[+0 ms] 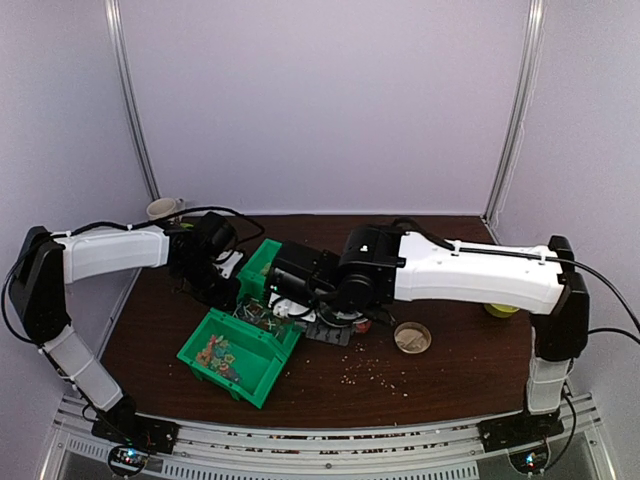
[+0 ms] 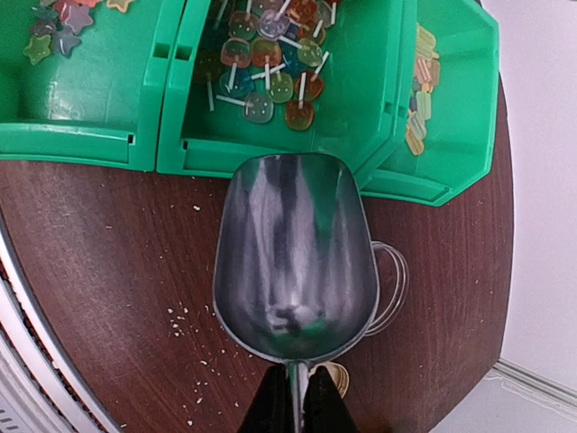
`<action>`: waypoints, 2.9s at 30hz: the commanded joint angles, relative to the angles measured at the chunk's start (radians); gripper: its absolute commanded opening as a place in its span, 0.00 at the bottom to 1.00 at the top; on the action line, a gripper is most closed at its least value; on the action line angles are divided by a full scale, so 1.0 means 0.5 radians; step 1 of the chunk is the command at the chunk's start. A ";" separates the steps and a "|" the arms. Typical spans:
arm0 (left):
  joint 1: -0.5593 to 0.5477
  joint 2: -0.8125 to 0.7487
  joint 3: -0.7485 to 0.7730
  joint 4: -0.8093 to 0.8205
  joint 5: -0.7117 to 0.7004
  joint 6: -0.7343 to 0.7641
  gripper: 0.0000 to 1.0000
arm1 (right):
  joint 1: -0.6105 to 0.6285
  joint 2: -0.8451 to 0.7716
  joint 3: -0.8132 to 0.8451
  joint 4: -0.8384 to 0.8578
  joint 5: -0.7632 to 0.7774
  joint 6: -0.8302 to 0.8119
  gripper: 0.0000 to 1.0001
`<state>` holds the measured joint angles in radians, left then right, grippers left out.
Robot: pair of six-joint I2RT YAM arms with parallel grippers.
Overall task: Pack the candies
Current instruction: Scoop the fake candies from the plate.
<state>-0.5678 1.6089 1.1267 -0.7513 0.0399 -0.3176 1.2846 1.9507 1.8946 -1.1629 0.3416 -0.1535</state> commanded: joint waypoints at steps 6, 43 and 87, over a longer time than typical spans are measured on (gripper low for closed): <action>-0.097 -0.114 0.218 0.066 -0.092 0.041 0.00 | 0.014 0.239 0.270 -0.233 0.201 -0.030 0.00; -0.231 -0.066 0.295 0.051 -0.042 0.052 0.00 | 0.005 0.648 0.687 -0.221 0.317 0.008 0.00; -0.110 -0.173 0.012 0.436 0.338 0.043 0.00 | -0.230 0.158 -0.937 1.920 -0.532 0.383 0.00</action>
<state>-0.6117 1.6081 1.0809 -0.6765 0.0441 -0.2810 1.2083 2.0438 1.5181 -0.3122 0.2123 -0.0128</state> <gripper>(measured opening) 0.072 0.079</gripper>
